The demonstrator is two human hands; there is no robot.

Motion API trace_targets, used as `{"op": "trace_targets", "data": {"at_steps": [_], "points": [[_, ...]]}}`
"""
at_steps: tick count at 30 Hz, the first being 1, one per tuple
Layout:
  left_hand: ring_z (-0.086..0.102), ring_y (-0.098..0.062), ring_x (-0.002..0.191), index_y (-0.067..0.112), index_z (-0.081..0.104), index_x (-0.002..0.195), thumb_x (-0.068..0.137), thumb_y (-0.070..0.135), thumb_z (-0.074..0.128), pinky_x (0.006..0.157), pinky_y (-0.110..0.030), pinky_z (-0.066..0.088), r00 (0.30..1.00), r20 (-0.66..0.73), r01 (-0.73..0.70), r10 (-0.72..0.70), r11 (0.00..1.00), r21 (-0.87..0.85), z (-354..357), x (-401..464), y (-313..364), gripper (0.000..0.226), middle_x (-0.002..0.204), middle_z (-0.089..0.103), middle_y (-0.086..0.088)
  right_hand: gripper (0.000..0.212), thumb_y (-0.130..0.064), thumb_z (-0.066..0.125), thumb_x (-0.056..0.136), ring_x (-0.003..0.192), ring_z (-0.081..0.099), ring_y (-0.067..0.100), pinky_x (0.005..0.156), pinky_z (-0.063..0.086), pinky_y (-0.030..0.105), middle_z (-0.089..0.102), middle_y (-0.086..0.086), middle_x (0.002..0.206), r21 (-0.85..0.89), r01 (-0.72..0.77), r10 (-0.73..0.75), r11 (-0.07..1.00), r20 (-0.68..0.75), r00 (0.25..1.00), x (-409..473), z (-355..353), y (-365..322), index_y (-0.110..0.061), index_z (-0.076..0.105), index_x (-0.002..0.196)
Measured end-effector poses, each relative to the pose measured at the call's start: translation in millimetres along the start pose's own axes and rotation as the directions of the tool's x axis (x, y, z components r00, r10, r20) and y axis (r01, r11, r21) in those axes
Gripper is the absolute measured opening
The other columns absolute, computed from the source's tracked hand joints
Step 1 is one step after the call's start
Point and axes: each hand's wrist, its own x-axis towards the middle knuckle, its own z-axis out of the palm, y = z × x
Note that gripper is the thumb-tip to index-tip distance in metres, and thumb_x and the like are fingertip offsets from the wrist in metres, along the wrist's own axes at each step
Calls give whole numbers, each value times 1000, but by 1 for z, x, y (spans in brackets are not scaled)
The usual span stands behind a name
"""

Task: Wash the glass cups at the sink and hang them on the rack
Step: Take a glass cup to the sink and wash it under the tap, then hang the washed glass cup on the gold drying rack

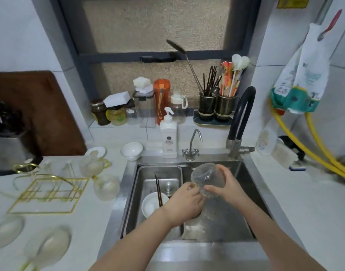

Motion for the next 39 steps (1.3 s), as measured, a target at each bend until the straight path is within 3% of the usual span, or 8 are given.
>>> {"op": "trace_targets", "data": {"at_steps": [9, 14, 16, 23, 27, 31, 36, 39], "points": [[58, -21, 106, 13, 70, 98, 85, 18, 50, 84, -33, 54, 953, -157, 193, -259, 918, -347, -4, -29, -17, 25, 106, 68, -2, 84, -26, 79, 73, 115, 42, 8, 95, 37, 26, 43, -10, 127, 12, 93, -94, 996, 51, 994, -2, 17, -38, -19, 31, 143], [19, -15, 145, 33, 14, 151, 90, 29, 62, 112, -36, 31, 786, 182, 490, -592, 415, -767, -28, -43, -42, 78, 161, 0, 3, 78, -23, 79, 74, 113, 43, 9, 92, 35, 25, 47, -6, 124, 59, 123, -121, 991, -44, 992, 1, 22, -59, -19, 37, 139], [26, -13, 143, 31, -2, 152, 86, 24, 68, 113, -32, 28, 802, 239, 491, -547, 378, -785, -30, -45, -51, 97, 161, 8, 2, 80, -24, 79, 73, 112, 43, 9, 89, 38, 23, 46, -6, 125, 69, 122, -119, 990, -45, 992, 1, 26, -63, -20, 36, 140], [52, -10, 122, 29, -13, 150, 74, 27, 79, 100, -35, 48, 738, 529, 391, -420, -373, -841, -10, -50, -82, 120, 144, 44, 7, 101, -27, 82, 69, 127, 32, 6, 107, 34, 32, 26, -3, 151, -146, 168, -182, 975, -83, 980, 3, 56, -70, -22, 21, 149], [43, -25, 131, 32, 3, 152, 51, 69, 78, 107, -49, 41, 636, 634, 515, -440, -370, -773, -3, -47, -84, 131, 149, 31, -5, 101, -36, 80, 70, 136, 25, 5, 112, 23, 28, 23, -5, 154, -399, 256, -282, 881, -9, 959, 3, 78, -59, -21, 19, 149], [39, -17, 129, 30, 37, 135, 58, 62, 79, 109, -40, 39, 597, 618, 462, -512, -409, -786, 9, -64, -96, 94, 136, 32, 2, 98, -34, 81, 69, 137, 21, 5, 114, 19, 25, 28, -3, 151, -490, 375, -391, 787, 75, 917, 15, 105, -63, -17, 24, 147], [51, -13, 122, 22, 39, 135, 36, 73, 82, 105, -37, 45, 518, 571, 439, -637, -375, -816, 24, -110, -131, 119, 138, 47, 1, 93, -35, 76, 76, 139, 8, 0, 115, 9, 24, 13, -20, 145, -510, 490, -509, 707, 115, 853, 31, 161, -97, -25, 17, 147], [37, -15, 131, 21, 19, 149, 59, 46, 87, 110, -33, 36, 458, 562, 442, -689, -372, -816, 16, -155, -154, 115, 140, 28, 1, 90, -37, 72, 79, 141, 3, 1, 117, 8, 30, 10, -22, 146, -507, 531, -522, 680, 174, 835, 38, 205, -123, -28, 15, 148]]}}
